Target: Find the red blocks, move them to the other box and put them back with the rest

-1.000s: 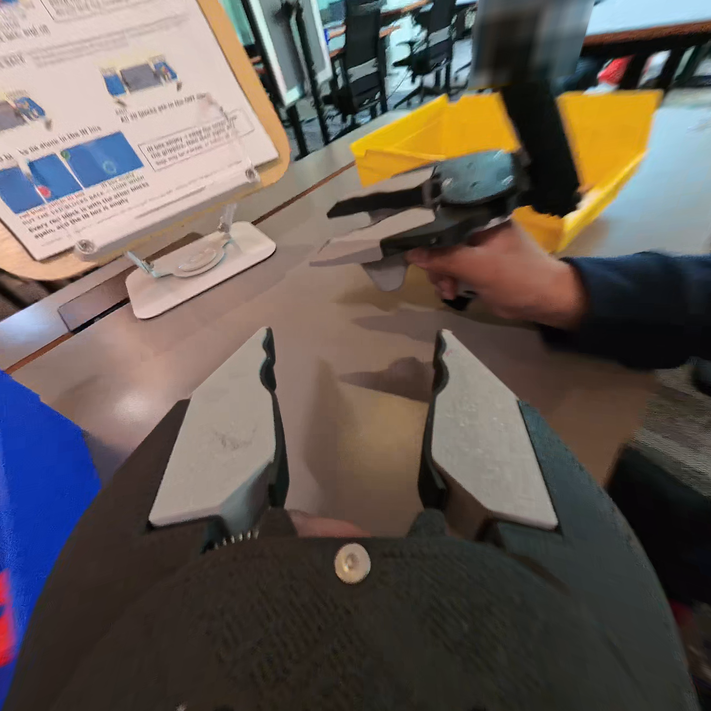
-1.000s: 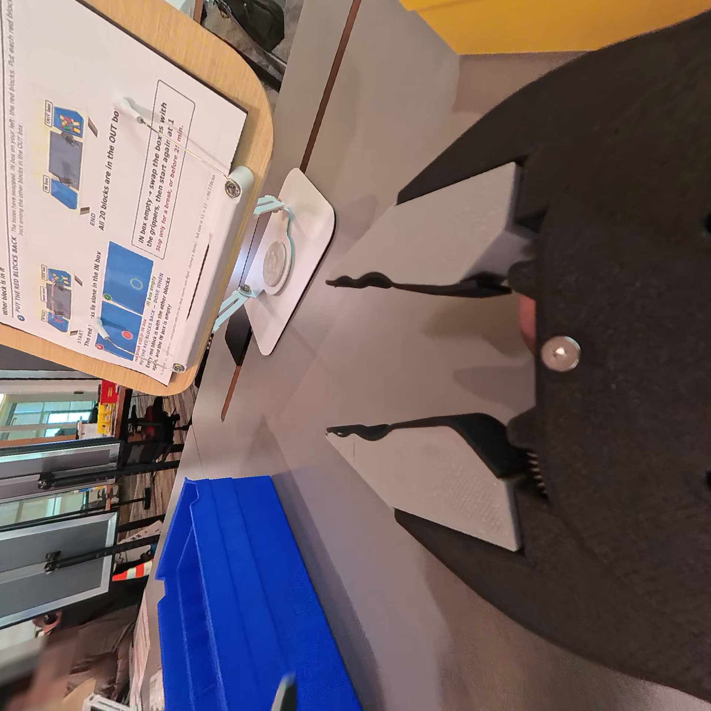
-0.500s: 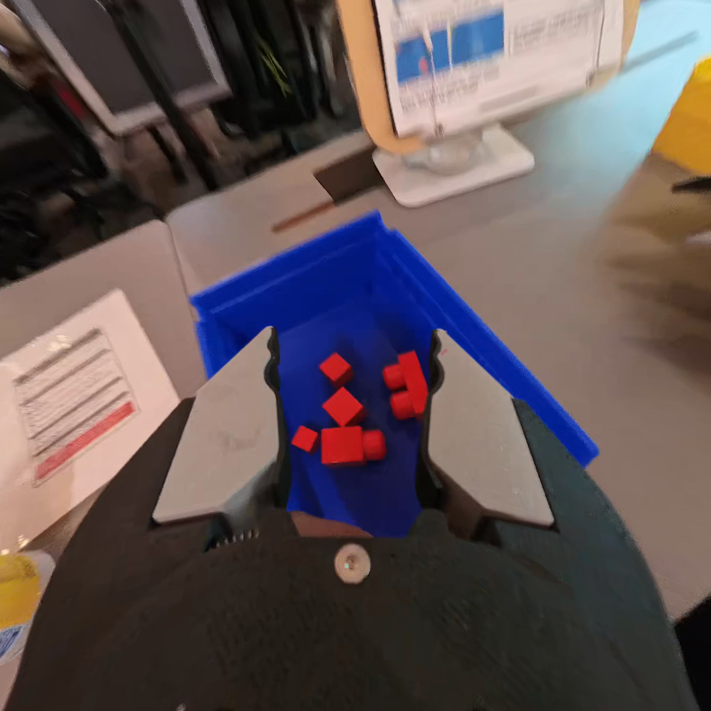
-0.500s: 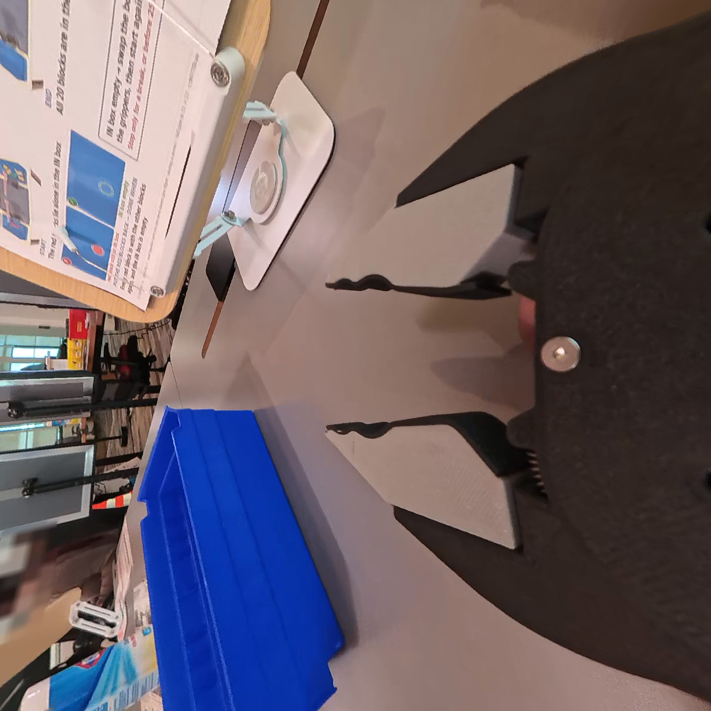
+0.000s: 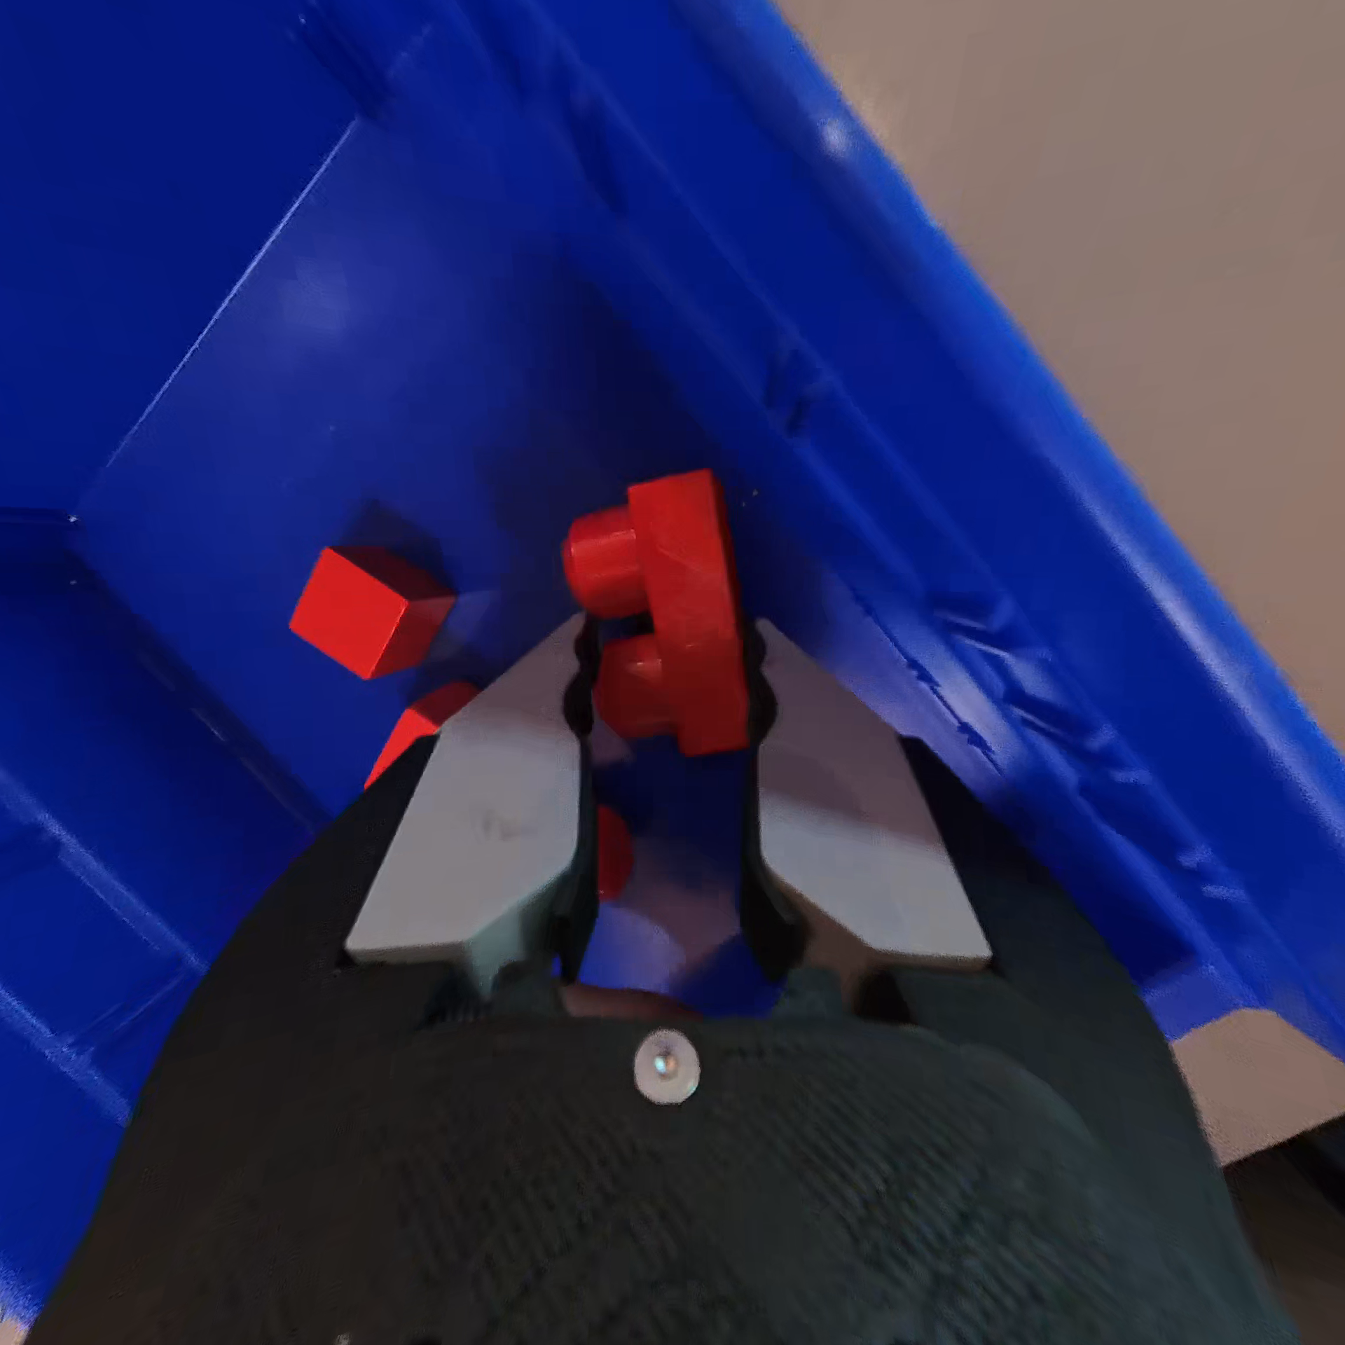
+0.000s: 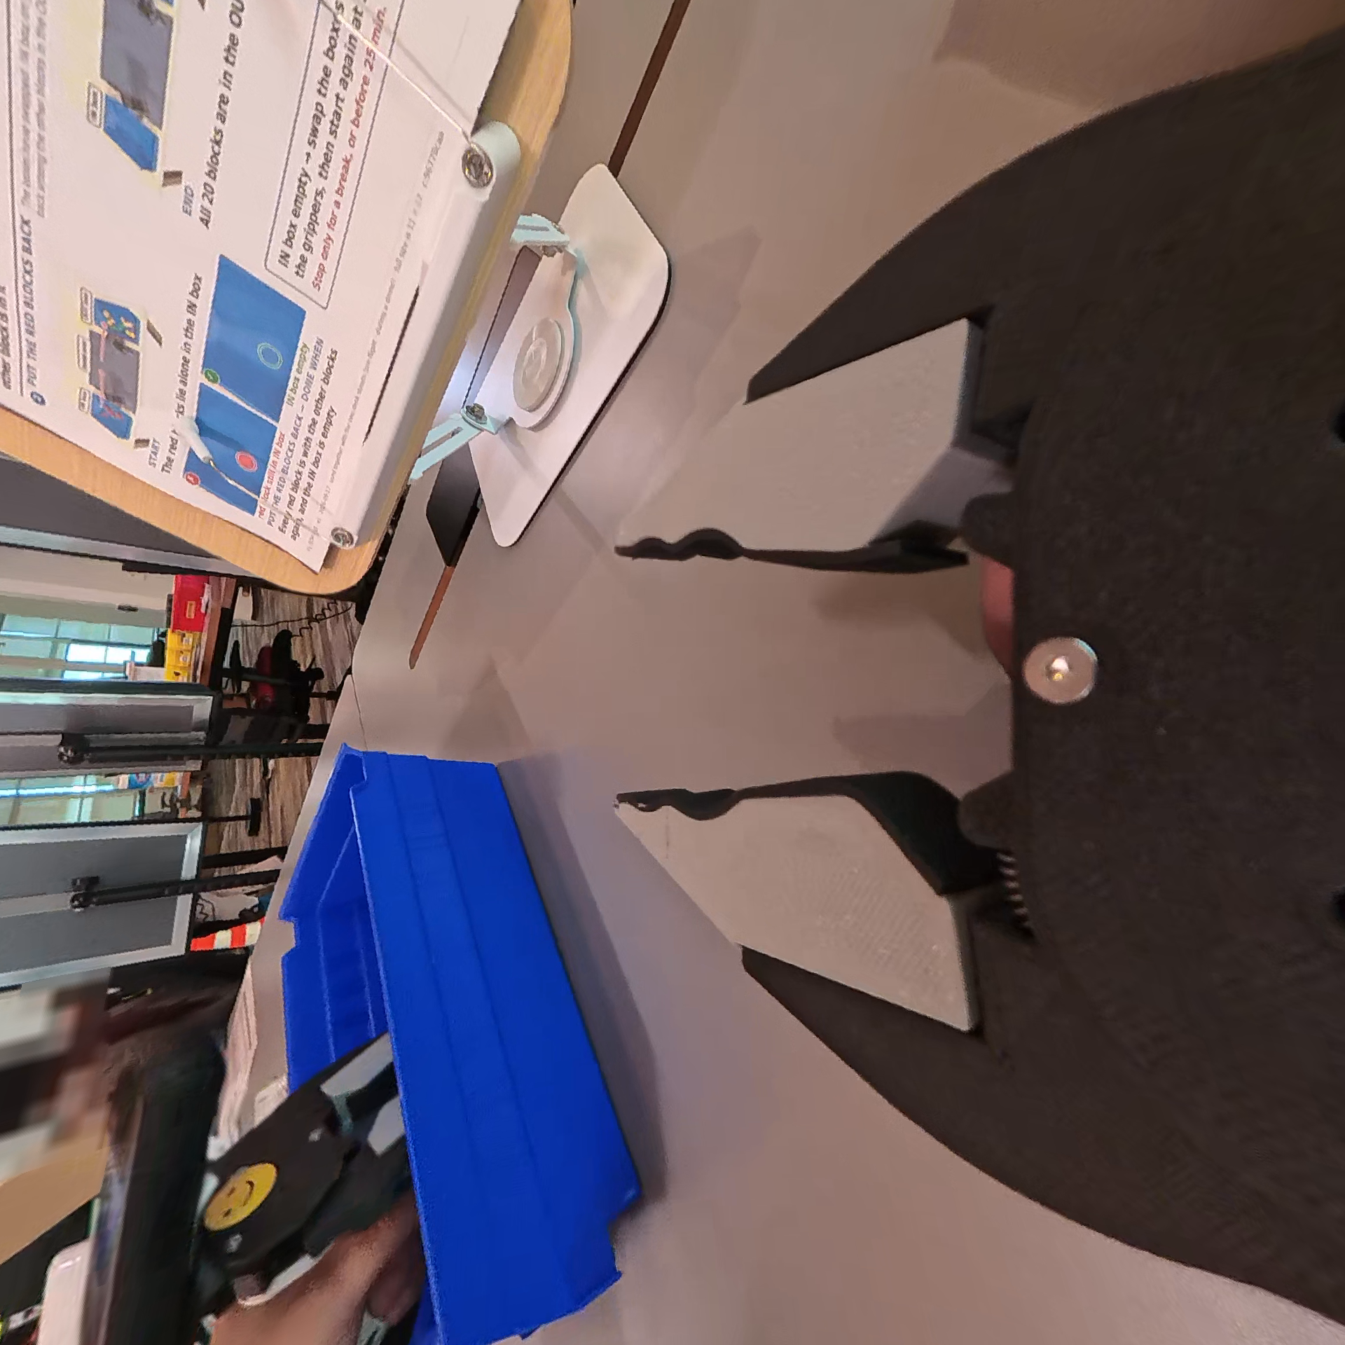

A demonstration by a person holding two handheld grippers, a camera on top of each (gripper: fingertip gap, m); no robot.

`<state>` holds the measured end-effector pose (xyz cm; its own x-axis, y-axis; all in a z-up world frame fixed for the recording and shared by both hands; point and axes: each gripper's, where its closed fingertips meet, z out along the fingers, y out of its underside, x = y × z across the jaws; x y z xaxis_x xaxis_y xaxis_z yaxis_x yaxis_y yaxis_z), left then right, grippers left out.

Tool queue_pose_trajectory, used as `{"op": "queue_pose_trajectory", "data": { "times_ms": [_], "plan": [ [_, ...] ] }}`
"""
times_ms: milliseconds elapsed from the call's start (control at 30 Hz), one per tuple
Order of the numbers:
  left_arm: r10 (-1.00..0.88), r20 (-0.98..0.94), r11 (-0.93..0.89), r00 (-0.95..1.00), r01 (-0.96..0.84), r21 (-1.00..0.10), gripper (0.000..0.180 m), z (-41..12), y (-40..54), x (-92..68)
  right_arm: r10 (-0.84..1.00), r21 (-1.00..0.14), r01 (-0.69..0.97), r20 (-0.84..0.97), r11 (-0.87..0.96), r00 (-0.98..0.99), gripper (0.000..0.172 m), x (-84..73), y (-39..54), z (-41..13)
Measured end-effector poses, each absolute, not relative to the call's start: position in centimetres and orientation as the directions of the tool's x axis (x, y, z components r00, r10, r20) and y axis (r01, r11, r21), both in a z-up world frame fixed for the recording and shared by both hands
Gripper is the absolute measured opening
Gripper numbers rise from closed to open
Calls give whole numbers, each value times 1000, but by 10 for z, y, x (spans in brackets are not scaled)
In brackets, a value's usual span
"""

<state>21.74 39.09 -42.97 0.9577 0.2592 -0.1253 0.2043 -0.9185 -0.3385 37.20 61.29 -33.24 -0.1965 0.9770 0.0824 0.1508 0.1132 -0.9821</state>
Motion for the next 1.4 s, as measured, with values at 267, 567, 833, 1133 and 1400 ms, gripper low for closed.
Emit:
{"op": "queue_pose_trajectory", "data": {
  "times_ms": [267,567,833,1133,1400],
  "plan": [
    [360,-524,-877,772,87,-473,38,-375,394,175,961,-964,226,80,142,-264,58,370,602,-352],
    [448,-741,-587,500,-460,-666,38,-218,457,259,904,-977,213,-86,6,-420,64,377,586,-341],
    [102,-948,-568,303,-765,-306,37,-276,546,362,742,-976,106,-214,-191,-636,66,403,564,-295],
    [-99,-975,-416,200,-898,-142,37,-324,572,400,760,-985,164,-149,-57,-633,42,399,551,-317],
    [-98,-978,-407,185,-904,-130,37,-330,571,400,765,-978,207,-139,-8,-629,36,397,552,-328]
  ]
}}
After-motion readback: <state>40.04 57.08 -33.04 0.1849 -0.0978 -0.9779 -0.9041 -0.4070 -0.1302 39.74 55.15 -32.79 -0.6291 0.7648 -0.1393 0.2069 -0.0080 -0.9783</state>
